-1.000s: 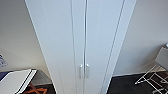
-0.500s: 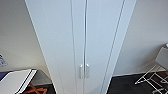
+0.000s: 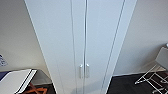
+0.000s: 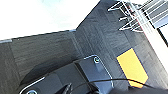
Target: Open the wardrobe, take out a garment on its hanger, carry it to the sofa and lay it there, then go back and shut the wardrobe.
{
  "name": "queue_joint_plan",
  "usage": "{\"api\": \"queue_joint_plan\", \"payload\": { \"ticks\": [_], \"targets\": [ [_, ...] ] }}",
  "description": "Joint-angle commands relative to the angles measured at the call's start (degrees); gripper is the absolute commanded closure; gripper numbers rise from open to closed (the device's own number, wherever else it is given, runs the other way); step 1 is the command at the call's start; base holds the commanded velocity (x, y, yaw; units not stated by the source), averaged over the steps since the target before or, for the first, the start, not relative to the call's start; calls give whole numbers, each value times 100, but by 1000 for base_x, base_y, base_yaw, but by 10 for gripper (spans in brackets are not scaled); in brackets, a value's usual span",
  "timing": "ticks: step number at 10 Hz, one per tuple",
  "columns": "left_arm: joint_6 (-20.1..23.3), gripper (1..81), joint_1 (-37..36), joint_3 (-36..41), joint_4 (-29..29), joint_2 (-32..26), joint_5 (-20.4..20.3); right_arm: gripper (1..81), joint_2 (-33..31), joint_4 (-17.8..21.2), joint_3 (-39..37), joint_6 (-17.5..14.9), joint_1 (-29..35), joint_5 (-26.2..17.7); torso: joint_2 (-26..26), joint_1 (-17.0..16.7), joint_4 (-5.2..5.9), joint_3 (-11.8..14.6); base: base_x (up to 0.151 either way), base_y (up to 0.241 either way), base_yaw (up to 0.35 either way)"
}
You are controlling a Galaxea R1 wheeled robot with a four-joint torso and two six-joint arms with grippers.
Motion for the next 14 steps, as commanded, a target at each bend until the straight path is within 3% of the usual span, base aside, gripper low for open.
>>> {"api": "queue_joint_plan", "payload": {
  "ticks": [1, 4, 7, 12, 14],
  "targets": [
    [66, 10, -1319, 1156, 174, -905, 180, 10, -743, 87, 1169, 291, 1575, -283, 0, 0, 0, 2, 0, 0, 0],
    [13, 10, -2330, 1360, 69, -1029, 319, 10, -814, 70, 1469, 528, 2569, -405, 5, 5, 0, -2, 0, 0, 0],
    [-13, 10, -3349, 1403, -213, -941, 865, 10, -559, 61, 1451, 827, 3465, -740, 9, 9, 0, -9, 0, 0, 0],
    [-312, 10, -4677, 816, -389, -133, 1700, 10, 310, 70, 793, 1100, 4582, -1232, 17, 18, 0, -17, 0, 0, 0],
    [-382, 10, -4959, 464, -389, 262, 1806, 10, 592, 70, 467, 1144, 4758, -1277, 19, 20, 0, -19, 0, 0, 0]
  ]
}}
